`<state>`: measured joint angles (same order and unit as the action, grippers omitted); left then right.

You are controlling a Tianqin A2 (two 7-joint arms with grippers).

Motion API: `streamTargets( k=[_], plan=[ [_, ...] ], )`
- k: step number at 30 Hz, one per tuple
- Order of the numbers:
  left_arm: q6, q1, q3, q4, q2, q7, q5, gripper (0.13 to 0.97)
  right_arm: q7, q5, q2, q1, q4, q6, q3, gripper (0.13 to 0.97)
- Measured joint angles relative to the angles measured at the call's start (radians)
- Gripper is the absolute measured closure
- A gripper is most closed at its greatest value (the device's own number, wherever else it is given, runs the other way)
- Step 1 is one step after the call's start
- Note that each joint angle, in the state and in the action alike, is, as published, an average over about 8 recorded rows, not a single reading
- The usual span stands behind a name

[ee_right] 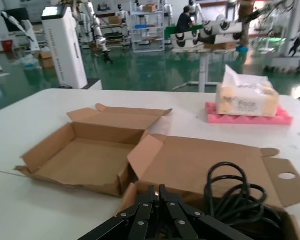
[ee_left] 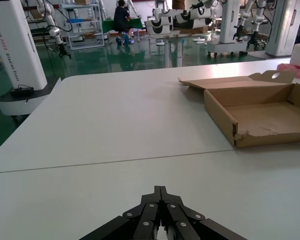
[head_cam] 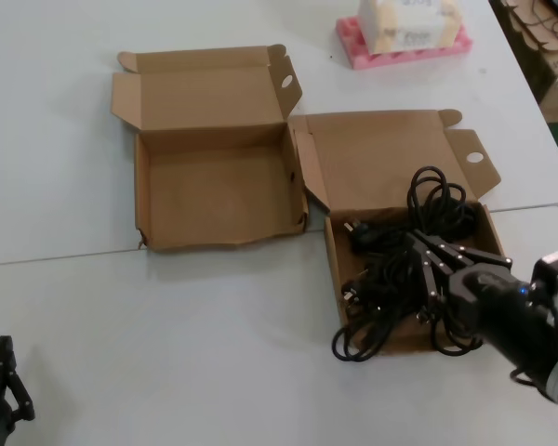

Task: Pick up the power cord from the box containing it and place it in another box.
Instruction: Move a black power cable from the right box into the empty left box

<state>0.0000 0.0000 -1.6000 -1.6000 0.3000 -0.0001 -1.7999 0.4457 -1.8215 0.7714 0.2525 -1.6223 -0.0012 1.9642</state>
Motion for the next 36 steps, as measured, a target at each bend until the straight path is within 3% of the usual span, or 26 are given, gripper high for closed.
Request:
streamTargets(
  k=[5, 10, 18, 25, 36],
  plan=[
    [0.000, 0.000, 0.000, 0.000, 0.000, 0.000, 0.000, 0.934, 0.000, -0.170, 0.115, 0.071, -0.032, 0.048, 0.109, 0.934],
    [0.000, 0.000, 0.000, 0.000, 0.000, 0.000, 0.000, 0.934, 0.000, -0.328, 0.189, 0.123, -0.073, 0.093, 0.156, 0.934],
    [0.000, 0.000, 0.000, 0.000, 0.000, 0.000, 0.000, 0.934, 0.000, -0.521, 0.183, 0.266, -0.074, 0.130, 0.212, 0.934],
    [0.000, 0.000, 0.000, 0.000, 0.000, 0.000, 0.000, 0.934, 0.000, -0.677, 0.012, 0.476, 0.080, 0.214, 0.298, 0.934],
    [0.000, 0.000, 0.000, 0.000, 0.000, 0.000, 0.000, 0.934, 0.000, -0.868, -0.374, 0.754, 0.545, 0.236, 0.436, 0.934]
  ],
)
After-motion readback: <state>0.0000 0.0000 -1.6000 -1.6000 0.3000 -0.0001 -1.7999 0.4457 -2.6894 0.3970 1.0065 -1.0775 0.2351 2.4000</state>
